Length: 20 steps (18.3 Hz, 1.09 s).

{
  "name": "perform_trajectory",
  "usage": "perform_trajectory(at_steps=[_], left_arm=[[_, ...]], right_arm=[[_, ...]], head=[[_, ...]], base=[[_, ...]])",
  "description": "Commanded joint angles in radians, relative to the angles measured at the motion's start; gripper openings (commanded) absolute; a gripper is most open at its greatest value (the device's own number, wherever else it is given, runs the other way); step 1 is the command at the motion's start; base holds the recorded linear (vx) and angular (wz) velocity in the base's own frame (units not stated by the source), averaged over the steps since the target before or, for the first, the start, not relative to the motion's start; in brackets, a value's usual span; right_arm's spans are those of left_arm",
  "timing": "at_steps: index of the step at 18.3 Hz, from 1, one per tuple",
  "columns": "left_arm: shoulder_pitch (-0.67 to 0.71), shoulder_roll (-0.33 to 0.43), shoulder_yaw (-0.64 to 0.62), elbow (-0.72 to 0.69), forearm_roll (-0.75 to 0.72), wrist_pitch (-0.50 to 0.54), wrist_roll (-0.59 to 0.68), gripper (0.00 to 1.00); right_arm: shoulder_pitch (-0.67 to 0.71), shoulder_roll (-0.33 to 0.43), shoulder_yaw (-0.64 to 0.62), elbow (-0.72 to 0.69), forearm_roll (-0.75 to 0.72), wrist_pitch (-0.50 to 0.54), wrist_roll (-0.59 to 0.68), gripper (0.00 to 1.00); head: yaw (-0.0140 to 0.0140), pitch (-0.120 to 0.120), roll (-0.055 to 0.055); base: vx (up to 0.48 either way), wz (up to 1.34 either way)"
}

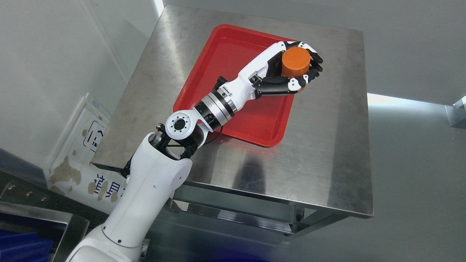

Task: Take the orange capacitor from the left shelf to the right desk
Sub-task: 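Lower the capacitor into the red tray with the left hand, then open the left hand to release the capacitor and withdraw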

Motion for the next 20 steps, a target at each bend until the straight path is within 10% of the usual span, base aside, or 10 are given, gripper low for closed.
perform_trajectory(at_steps=[1,12,20], left_arm=[[-0.041,0.017,0.097,0.199,-0.085,0.018,0.000,0.04],[-0.037,0.017,0.117,0.229,-0.159,0.022,0.022,0.12],[-0.040,0.017,0.120,0.227,-0.155,0.027,0.012,0.52]], right_arm=[[0.022,-0.017,-0.012,-0.017,0.006,0.000,0.000,1.00],[0.022,-0.017,-0.012,-0.017,0.006,0.000,0.000,1.00],[0.022,-0.017,-0.012,-0.017,0.006,0.000,0.000,1.00]], head=[[0.0000,0.000,0.000],[0.0000,0.000,0.000],[0.0000,0.000,0.000]], base=[[-0.011,0.00],[0.000,0.00],[0.000,0.00]])
